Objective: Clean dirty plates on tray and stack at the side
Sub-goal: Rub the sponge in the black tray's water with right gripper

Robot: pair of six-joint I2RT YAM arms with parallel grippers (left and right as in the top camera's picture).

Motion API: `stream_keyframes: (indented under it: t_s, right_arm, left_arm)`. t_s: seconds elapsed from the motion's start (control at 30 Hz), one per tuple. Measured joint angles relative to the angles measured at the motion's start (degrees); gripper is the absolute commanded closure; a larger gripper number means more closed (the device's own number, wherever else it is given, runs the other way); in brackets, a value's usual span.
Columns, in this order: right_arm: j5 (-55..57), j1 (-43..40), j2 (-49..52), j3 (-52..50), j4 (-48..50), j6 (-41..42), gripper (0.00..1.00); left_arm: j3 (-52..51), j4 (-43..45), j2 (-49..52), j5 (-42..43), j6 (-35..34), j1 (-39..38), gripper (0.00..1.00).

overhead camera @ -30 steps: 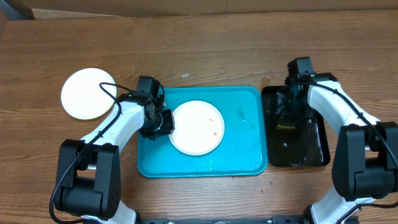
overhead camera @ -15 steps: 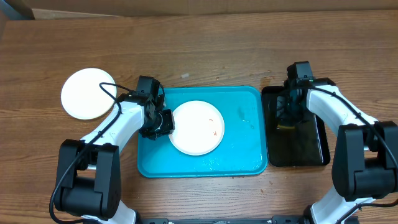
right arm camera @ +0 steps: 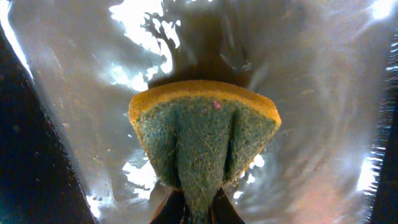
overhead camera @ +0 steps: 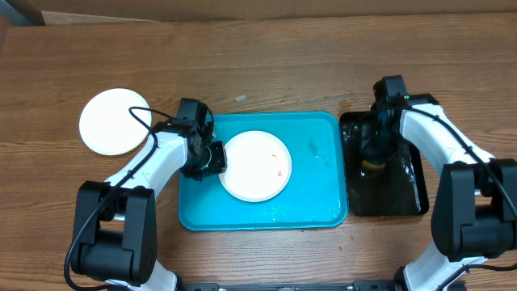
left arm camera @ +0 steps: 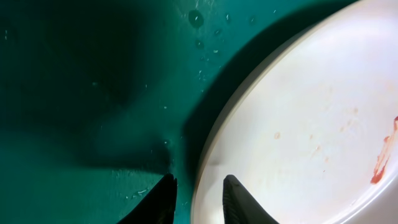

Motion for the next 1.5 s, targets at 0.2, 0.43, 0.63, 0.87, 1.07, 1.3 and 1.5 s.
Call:
stream_keyframes:
  t_s: [0.2,0.43,0.63,0.87,1.07,1.3,1.5]
  right_arm:
    - [3.48,0.09,0.00,4.17,-5.18,1.20,0.96]
    - [-0.44,0.57,0.00,6.27,-5.20,0.50,0.96]
    - [0.39,0.94,0.00,6.27,-5.03,2.21,0.96]
    - [-1.49,1.14,0.00,6.27,-5.95,1.95,0.96]
    - [-0.13,1.31,0.00,6.38,-8.04,1.33,0.96]
    - [1.75,1.70,0.00,6.64,-9.53,1.25,0.96]
    - [3.23,2.08,0.00,7.17,-9.49,1.46,0.96]
  left_arm:
    - [0.00,0.46,0.00,0.00,0.00,0.00,0.73]
    - [0.00,0.46,0.00,0.00,-0.02,0.00,0.75]
    - [0.00,0.46,0.00,0.00,0.00,0.00,0.73]
    - [0.00,0.46,0.00,0.00,-0.04,0.00,0.89]
    - [0.00,0.44,0.00,0.00,0.00,0.00,0.91]
    - [0.00,-0.39,0.00,0.00,-0.15,0.00,0.83]
    - [0.00,-0.44,0.00,0.00,0.00,0.00,0.96]
